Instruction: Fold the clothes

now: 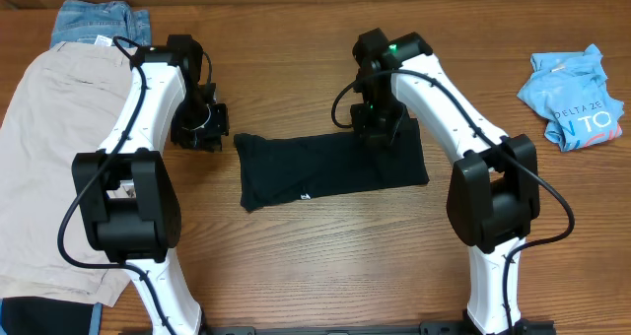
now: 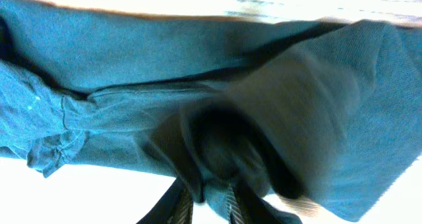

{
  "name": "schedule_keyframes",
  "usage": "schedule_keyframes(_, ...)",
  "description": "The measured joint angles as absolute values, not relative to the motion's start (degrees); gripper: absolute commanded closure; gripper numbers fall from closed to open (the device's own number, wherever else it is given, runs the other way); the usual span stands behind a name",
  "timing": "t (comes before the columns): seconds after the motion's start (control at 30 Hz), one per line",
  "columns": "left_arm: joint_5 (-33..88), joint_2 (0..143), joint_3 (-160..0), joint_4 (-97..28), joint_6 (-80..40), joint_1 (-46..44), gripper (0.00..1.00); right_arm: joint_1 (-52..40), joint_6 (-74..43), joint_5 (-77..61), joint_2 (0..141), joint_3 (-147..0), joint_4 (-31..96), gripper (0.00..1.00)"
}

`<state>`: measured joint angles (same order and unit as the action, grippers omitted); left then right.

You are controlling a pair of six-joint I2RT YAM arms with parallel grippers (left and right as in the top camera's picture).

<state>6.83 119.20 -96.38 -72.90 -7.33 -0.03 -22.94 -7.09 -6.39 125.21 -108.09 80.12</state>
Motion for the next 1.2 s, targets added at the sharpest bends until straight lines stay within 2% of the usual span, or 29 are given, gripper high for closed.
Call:
schedule_keyframes(0.07,6.83,119.2,-96.38,-73.06,-7.33,-0.03,0.84,-23.35,-7.66,-6.42,125.21,-107.44,80.12,0.6)
schedule_keyframes(0.13,6.85,119.2,-96.38,-73.06,-7.33,-0.03,0.84,-23.57,-7.6,-6.48,125.21,-107.2,80.16,0.56)
schedule_keyframes(0.4,6.83,119.2,-96.38,-73.08,-7.33,-0.03,0.82,-23.62,-4.69,-8.49,125.21,-107.13,80.2,0.54)
schedule_keyframes(0.53,6.85,119.2,-96.38,-74.13,-7.42,-0.03,0.66,-22.83,-5.41,-5.34,125.21,-107.13,80.29,0.52)
schedule_keyframes(0.67,8.67,119.2,-96.38,-74.91,-7.53,-0.03,0.57,-20.53,-8.16,-0.23,125.21,-107.13,80.38,0.5)
schedule_keyframes(0.87,12.58,119.2,-92.71,-70.43,-7.53,-0.86,0.55,-15.42,-10.63,3.31,125.21,-107.13,80.36,0.5)
schedule_keyframes(1.2,19.31,118.74,-80.75,-55.61,-7.53,-5.26,0.53,-10.83,-10.48,4.73,124.25,-107.13,81.23,0.5)
